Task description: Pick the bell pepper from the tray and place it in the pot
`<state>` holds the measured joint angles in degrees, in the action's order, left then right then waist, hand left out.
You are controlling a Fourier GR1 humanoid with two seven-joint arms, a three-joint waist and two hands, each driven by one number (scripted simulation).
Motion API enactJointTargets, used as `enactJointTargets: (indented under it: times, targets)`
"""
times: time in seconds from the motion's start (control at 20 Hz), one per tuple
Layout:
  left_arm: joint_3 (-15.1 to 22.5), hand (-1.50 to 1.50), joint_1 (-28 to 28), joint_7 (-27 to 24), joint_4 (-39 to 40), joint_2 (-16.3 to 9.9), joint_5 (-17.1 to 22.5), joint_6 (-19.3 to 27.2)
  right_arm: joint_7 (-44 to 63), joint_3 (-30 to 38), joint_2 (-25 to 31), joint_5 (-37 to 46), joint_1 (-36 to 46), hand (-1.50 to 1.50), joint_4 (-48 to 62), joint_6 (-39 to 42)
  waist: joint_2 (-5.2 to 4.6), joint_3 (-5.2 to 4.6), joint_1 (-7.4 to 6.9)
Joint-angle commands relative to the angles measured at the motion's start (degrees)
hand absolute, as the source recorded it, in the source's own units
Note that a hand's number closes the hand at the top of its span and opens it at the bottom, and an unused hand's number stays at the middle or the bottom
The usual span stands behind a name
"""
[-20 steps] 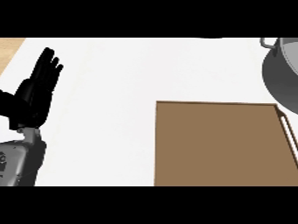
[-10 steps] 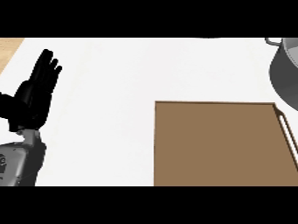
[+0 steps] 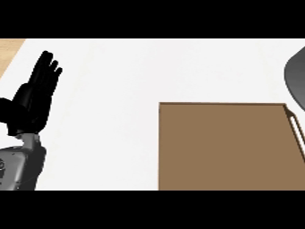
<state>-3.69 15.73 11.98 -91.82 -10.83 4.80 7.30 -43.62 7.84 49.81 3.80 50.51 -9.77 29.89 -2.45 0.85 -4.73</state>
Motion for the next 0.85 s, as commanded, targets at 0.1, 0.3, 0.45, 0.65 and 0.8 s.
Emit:
enactJointTargets:
  times: [0.1, 0.3, 0.45, 0.65, 0.8]
  targets:
    - [0.7, 0.00, 1.1, 0.2, -0.3, 1.0, -0.2, 0.6, -2.9, 1.2, 4.2, -1.7, 0.0, -1.50, 0.0, 12.6, -0.23, 0.00, 0.34]
    - [-0.3, 0.00, -0.5, -0.5, 0.0, -0.2, -0.3, 0.1, -1.1, 2.1, 6.2, -3.0, -1.0, -1.50, -0.7, 15.1, -0.28, 0.09, -0.03]
    - [-0.8, 0.00, 0.5, 0.2, -0.1, 0.0, 0.8, -0.1, -0.7, 2.1, 6.7, -3.3, -1.9, -1.50, -1.8, 15.6, -0.39, 0.19, 0.32]
    - [0.0, 0.00, 0.1, -0.6, -0.1, 0.3, 0.3, -0.3, -0.1, 2.1, 6.9, -3.8, -2.8, -1.50, -3.2, 14.9, -0.71, 0.34, 0.13]
    - [-0.9, 0.00, -0.8, -0.7, -0.1, -0.5, 0.8, -0.8, 1.0, 2.6, 7.6, -4.7, -3.3, -1.50, -3.5, 15.7, -0.59, 0.29, -0.28]
